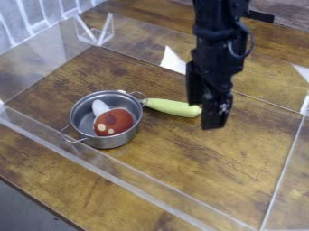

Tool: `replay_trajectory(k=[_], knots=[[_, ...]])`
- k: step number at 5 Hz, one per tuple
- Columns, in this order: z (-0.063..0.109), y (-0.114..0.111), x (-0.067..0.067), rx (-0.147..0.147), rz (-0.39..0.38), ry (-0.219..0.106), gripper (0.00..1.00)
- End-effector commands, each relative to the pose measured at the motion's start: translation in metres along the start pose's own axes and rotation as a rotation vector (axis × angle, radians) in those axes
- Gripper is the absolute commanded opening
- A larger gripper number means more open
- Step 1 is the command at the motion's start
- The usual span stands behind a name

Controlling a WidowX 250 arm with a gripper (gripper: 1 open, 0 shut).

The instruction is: Put the mushroom in the silver pot

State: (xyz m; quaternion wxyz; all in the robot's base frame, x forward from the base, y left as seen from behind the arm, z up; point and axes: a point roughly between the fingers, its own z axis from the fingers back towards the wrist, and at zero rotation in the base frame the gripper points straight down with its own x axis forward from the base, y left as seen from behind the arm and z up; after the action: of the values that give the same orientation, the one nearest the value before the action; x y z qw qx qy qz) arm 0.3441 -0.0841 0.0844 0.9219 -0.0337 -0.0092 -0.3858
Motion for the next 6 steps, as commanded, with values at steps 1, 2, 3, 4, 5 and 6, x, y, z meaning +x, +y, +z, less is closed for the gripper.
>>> replay_trajectory(k=[1,2,3,4,5,6], knots=[[0.027,-0.016,0.006,0.045,-0.051,-0.056,1.00],[0.033,-0.027,0.010,0.062,-0.100,-0.050,1.00],[0.041,-0.014,0.001,0.088,-0.058,-0.051,1.00],[0.044,-0.002,-0.009,0.097,-0.009,-0.058,1.00],[0.032,-0.001,-0.003,0.118,-0.065,-0.075,1.00],[0.020,-0.006,0.003,0.117,-0.134,-0.077,1.00]])
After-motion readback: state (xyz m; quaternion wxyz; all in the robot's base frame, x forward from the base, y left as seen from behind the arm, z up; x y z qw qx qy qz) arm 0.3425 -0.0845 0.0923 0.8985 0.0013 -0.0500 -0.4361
